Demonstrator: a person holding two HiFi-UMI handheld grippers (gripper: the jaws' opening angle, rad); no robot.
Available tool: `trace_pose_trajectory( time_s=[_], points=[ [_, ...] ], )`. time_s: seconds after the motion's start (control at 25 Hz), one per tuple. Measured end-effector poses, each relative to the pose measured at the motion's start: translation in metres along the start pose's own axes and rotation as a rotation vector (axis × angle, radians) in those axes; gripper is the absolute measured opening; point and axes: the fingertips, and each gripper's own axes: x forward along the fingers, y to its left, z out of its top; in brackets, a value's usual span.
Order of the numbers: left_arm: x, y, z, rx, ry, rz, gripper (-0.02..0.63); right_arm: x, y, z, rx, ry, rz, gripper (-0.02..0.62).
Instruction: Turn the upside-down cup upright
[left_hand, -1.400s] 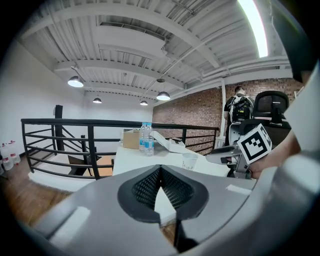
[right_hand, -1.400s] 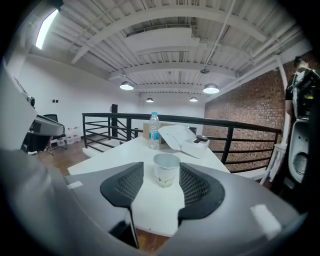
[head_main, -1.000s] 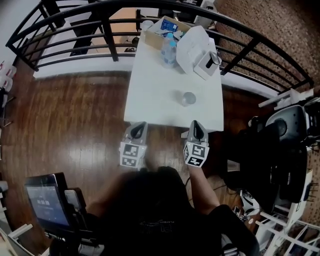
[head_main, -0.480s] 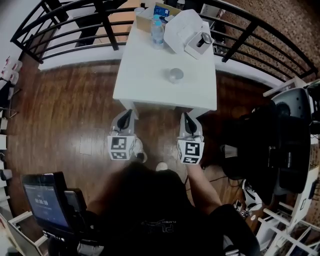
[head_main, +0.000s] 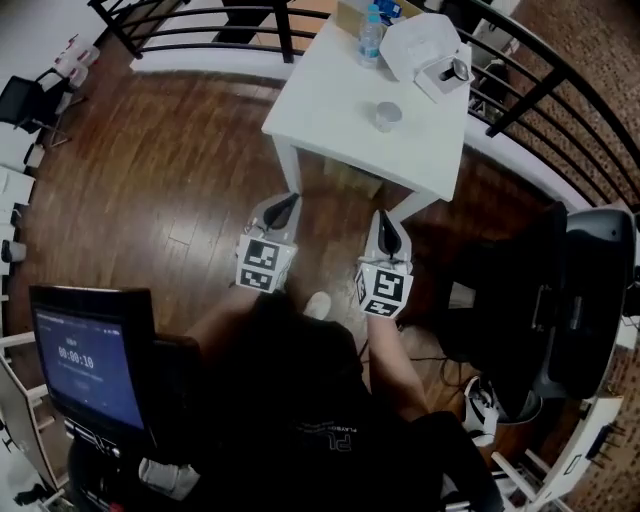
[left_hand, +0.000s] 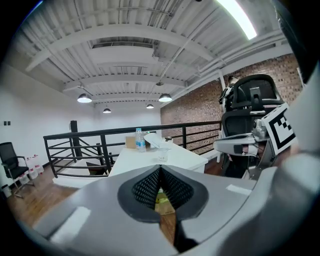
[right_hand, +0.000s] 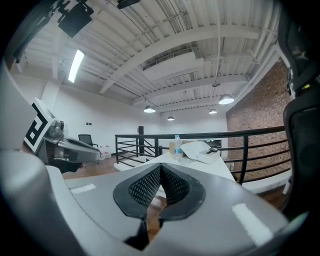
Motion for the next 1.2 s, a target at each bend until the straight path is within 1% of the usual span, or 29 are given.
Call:
trace_pose_trajectory(
  time_s=[0.08,0.2,0.4,0.64,0.84,1.04,1.2],
  points=[
    [-0.014,-0.007,0.0,0.019,0.01,-0.017,-0.002,-0.009,0.009,0.0,0.017,-0.008,-0.007,0.012],
    [-0.036,-0.005,0.0,0.037,0.017,-0.021,-0.002,-0.024,0.03,-0.001,0.043,-0.011,-0.005,0.012],
    [-0.052,0.001,-0.006,0.021,0.014,-0.036,-0.002,-0.044,0.055,-0.007,0.038,0.009,-0.011,0.012],
    [-0.067,-0.002,-0.012,0.0,-0.011,-0.11,-0.002,-0.063,0.058,-0.012,0.013,0.036,-0.094,0.012],
    [-0.093,0.019,-0.017,-0.01,-0.035,-0.139,-0.002,-0.072,0.088,-0.003,-0.022,0.043,-0.129,0.012],
    [-0.115,0.024,-0.04,-0.015,-0.03,-0.191,-0.002,-0.091,0.121,-0.01,-0.025,0.045,-0.17,0.012],
    [-0.122,0.018,-0.056,-0.02,-0.012,-0.214,-0.002,-0.101,0.132,-0.022,-0.009,0.062,-0.18,0.012]
  ],
)
